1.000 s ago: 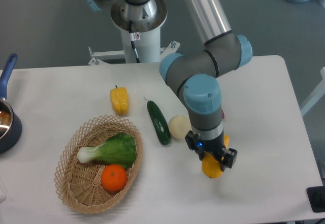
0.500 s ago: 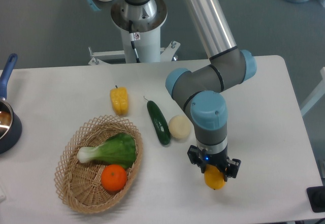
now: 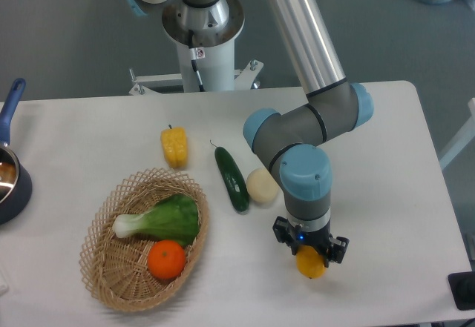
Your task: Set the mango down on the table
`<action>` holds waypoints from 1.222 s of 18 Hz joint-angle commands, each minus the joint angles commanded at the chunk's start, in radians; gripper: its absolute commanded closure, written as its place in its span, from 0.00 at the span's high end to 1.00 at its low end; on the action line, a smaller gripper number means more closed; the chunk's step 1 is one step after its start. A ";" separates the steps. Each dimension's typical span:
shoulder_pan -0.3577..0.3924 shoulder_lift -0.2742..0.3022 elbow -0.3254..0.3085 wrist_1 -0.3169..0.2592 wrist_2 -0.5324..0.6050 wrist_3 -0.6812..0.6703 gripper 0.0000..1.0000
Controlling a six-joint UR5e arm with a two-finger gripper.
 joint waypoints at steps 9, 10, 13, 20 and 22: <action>-0.003 -0.003 -0.020 -0.002 0.002 0.000 0.33; -0.003 -0.003 -0.020 -0.002 0.002 0.002 0.33; -0.003 -0.006 -0.018 0.000 0.002 0.005 0.45; -0.005 -0.005 -0.009 0.000 0.005 0.005 0.99; -0.014 0.014 0.001 -0.002 0.011 0.003 1.00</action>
